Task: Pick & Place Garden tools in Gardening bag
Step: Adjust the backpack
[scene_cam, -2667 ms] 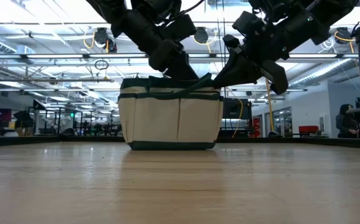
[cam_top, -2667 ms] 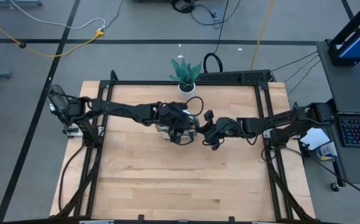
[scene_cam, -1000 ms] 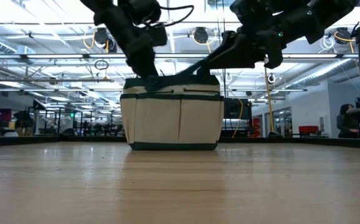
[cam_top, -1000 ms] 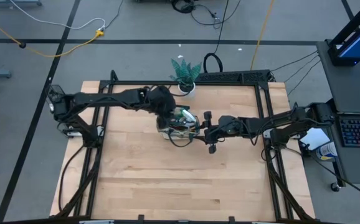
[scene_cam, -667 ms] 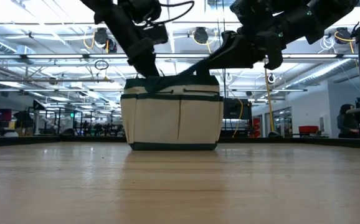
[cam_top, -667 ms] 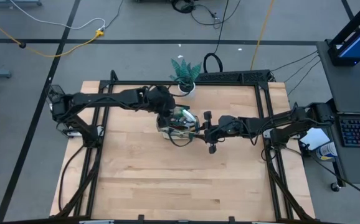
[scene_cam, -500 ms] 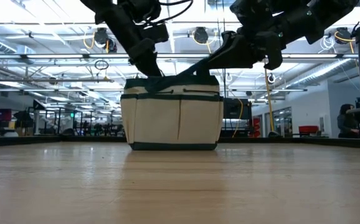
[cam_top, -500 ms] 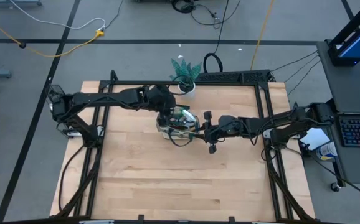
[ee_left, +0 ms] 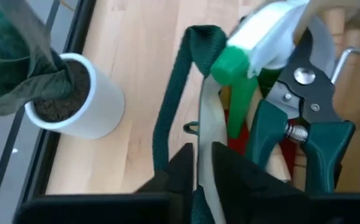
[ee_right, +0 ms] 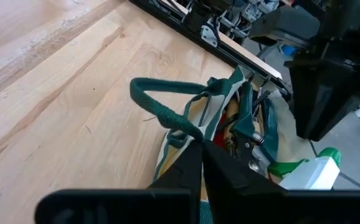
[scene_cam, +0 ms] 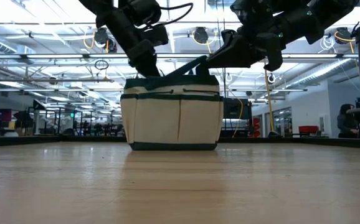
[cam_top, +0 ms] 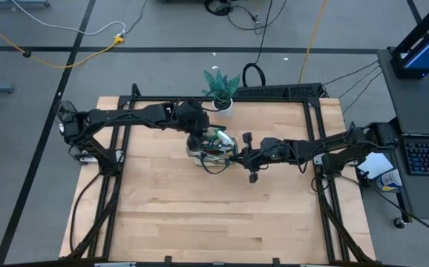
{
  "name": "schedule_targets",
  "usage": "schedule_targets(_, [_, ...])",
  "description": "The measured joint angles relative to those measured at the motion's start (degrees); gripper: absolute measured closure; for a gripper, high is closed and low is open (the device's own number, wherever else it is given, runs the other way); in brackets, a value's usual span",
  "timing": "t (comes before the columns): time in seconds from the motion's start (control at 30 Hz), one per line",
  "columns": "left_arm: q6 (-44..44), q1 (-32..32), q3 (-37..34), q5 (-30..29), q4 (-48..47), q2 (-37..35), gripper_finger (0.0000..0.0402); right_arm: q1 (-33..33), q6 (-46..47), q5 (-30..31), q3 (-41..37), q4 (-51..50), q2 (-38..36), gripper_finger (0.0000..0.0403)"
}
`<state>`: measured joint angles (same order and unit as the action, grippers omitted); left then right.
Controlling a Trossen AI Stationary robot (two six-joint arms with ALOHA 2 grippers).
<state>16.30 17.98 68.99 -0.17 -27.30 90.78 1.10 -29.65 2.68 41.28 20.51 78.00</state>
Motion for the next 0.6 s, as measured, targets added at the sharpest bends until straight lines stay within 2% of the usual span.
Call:
schedule_targets(0.13, [1.51, 0.0, 0.0, 1.98, -1.28, 0.0, 0.0393, 0.0, -0.11, 0.0, -0.02, 0.54, 0.04, 0.0401])
schedule_targets(0.3, [1.26, 0.0, 0.0, 0.32, -1.1, 0.0, 0.0381, 0.11, -1.02, 0.01, -0.04, 1.65, 0.04, 0.0402])
schedule_targets(0.43, [1.24, -0.07, 0.0, 0.02, -1.03, -0.02, 0.0397, 0.15, -2.84, 0.0, -0.05, 4.12, 0.06, 0.0402])
schedule_targets(0.6, [1.22, -0.76, -0.04, -0.08, -0.23, -0.72, 0.0398, 0.13, -5.34, 0.0, -0.07, 6.4, 0.06, 0.0402])
